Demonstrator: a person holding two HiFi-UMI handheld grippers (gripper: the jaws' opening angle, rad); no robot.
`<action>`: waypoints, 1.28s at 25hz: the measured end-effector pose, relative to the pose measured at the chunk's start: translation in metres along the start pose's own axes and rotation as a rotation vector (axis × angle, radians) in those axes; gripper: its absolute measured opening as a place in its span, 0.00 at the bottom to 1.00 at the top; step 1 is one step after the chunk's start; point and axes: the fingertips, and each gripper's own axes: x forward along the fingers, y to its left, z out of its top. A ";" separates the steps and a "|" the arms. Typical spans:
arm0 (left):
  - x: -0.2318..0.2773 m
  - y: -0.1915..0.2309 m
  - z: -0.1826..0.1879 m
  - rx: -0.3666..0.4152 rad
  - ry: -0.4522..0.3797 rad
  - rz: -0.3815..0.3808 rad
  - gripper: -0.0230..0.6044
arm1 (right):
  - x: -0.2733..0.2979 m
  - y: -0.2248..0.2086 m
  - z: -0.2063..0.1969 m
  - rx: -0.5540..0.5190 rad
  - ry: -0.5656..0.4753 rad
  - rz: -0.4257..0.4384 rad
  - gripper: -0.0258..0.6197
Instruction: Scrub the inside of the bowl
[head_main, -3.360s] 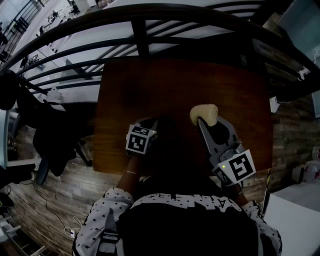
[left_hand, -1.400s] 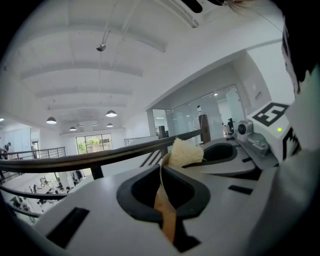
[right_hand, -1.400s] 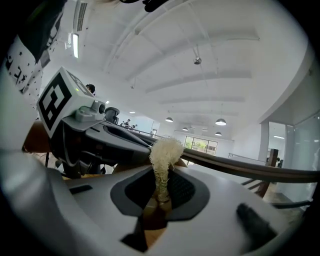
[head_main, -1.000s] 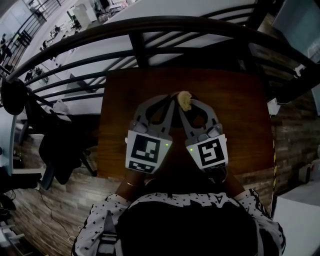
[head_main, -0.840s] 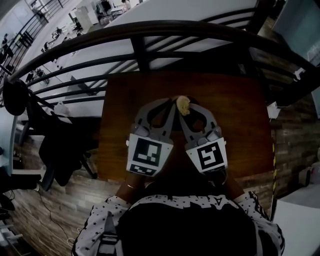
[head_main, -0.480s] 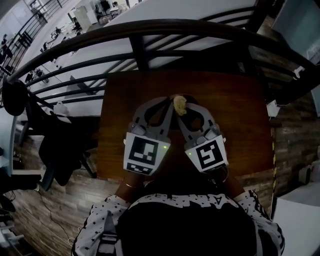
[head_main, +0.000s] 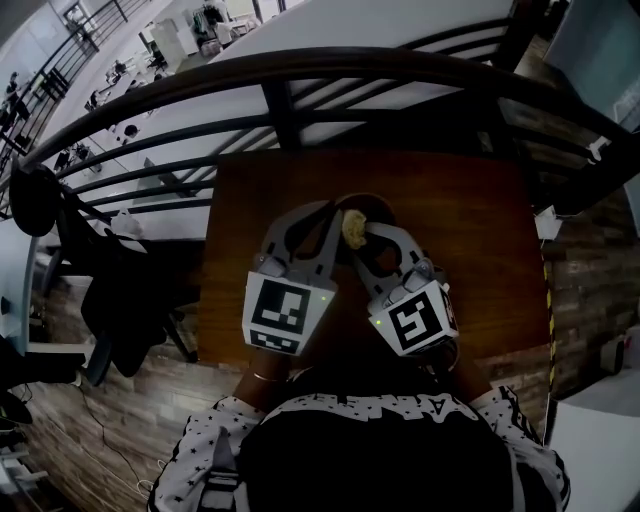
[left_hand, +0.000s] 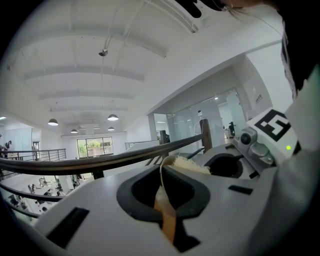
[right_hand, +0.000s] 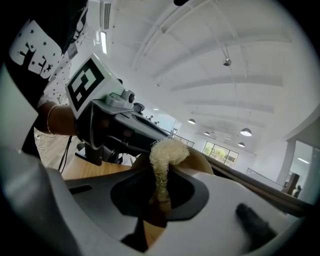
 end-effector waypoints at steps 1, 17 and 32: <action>0.000 0.001 0.000 -0.002 -0.001 0.002 0.08 | 0.001 0.002 0.000 0.003 0.000 0.007 0.13; -0.021 0.014 -0.005 0.015 0.001 0.019 0.08 | 0.008 0.050 0.004 -0.247 0.037 0.188 0.13; -0.048 0.042 -0.029 -0.015 0.039 0.068 0.08 | 0.027 0.090 0.002 -0.535 0.087 0.382 0.13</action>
